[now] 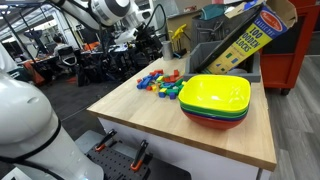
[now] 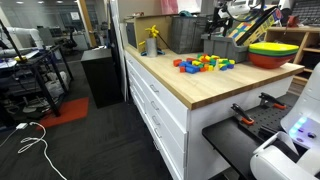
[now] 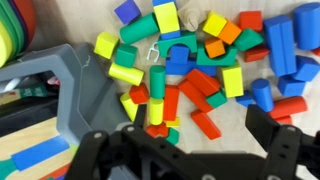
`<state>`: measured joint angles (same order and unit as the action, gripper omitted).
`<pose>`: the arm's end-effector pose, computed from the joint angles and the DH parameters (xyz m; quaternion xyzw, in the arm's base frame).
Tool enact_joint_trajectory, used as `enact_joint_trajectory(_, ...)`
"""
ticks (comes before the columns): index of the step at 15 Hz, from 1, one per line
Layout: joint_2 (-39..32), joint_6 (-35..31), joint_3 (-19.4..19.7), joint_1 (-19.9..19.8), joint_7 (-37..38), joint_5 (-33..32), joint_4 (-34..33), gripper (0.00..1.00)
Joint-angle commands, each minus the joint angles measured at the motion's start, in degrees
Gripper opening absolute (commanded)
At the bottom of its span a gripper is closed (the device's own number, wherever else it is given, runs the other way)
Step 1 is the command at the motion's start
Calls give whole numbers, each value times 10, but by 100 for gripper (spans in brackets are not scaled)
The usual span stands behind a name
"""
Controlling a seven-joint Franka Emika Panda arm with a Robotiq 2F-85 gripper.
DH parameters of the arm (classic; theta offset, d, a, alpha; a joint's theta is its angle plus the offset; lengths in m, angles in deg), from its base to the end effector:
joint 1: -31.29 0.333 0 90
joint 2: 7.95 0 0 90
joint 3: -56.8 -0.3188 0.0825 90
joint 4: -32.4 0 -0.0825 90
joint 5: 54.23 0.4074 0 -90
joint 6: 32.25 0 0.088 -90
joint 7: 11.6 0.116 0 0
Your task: Pick up the green cylindrical block and move it a little forward on the table, pick up the green square block and move it a little forward on the table
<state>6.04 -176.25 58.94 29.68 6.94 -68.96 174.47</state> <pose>0.4899 -0.0313 0.3884 0.9818 -0.0995 0.1474 0.0660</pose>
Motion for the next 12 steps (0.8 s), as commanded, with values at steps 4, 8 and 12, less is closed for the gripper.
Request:
enact_joint_trajectory(4, 169, 80, -9, 43, -168, 112, 75, 100)
enact_joint_trajectory(8, 238, 203, 12, 68, -259, 167, 68, 100)
enact_joint_trajectory(12, 265, 303, 27, 66, -321, 162, 45, 100)
